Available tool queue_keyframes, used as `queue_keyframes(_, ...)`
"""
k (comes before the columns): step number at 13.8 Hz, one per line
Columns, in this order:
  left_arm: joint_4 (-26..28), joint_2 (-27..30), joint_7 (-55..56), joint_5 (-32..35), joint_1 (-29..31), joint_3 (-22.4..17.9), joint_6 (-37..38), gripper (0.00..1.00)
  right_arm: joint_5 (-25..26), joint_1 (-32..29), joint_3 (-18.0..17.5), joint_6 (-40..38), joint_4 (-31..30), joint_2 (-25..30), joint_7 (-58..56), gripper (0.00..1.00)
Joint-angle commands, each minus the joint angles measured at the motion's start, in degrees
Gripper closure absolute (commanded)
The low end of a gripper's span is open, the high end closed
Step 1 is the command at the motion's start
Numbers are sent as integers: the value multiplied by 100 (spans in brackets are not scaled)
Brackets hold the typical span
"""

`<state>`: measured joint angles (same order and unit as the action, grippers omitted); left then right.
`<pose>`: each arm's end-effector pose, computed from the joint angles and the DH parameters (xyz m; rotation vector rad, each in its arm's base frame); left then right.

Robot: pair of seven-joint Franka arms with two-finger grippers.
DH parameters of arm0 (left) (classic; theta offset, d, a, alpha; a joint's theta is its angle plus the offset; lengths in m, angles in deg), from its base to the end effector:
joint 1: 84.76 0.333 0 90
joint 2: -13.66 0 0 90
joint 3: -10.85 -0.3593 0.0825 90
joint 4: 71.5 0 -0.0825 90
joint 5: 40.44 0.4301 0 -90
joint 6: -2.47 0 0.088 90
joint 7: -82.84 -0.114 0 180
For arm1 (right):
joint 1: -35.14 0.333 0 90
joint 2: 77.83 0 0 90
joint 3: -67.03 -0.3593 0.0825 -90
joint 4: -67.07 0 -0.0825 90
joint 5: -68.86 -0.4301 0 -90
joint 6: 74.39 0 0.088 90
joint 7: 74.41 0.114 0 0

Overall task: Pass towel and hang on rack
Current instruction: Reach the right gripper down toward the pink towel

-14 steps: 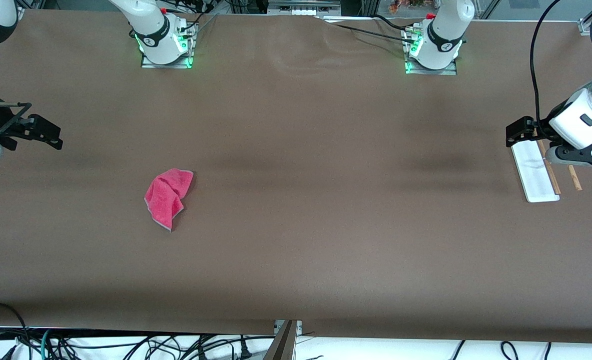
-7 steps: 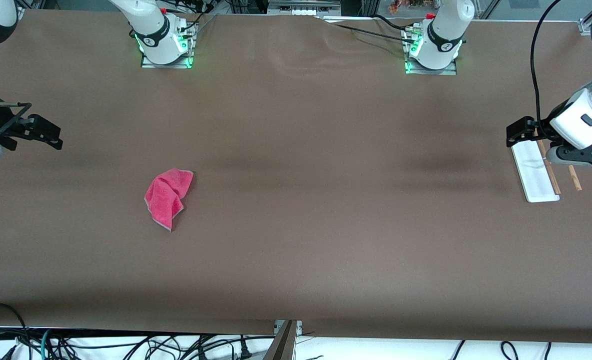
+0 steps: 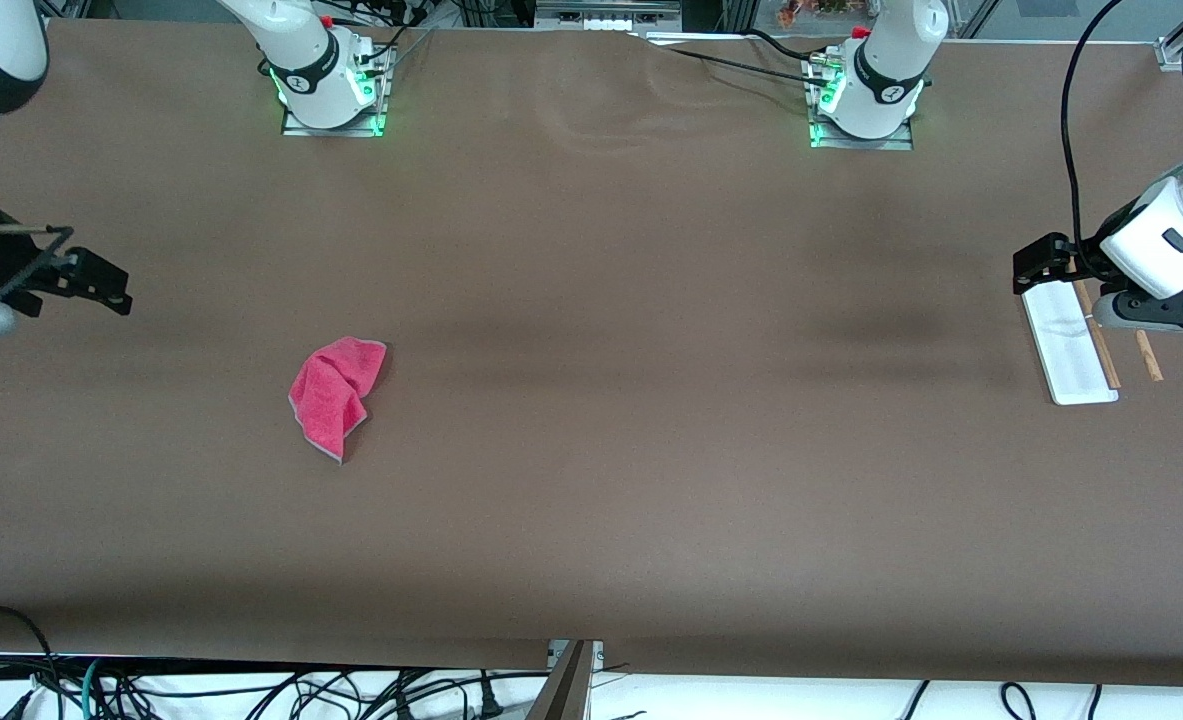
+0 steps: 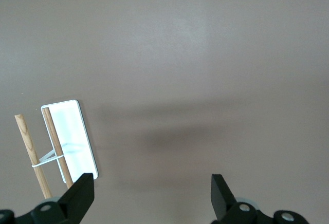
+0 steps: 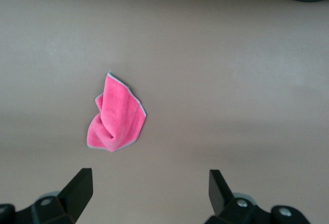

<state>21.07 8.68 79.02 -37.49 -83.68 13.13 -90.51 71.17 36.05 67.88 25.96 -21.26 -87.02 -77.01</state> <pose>0.6292 -0.0066 0.5886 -3.0898 0.1427 0.1250 0.6696 -0.0024 0.5906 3.0963 0.0820 0.0751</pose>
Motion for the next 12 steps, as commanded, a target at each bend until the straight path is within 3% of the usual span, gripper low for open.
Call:
queue_keyframes(1,-196,-82,-146,-118,23,-8,79,0,41,24,2,387,133,-520,-39,0)
queue_keyframes(6,-187,-91,-146,-532,181,-61,-36,0,15,295,-59,1582,124,-1461,-30,0)
queue_keyframes(12,-187,-91,-163,-480,182,-61,-18,0,6,586,-94,3665,115,-2849,-48,0)
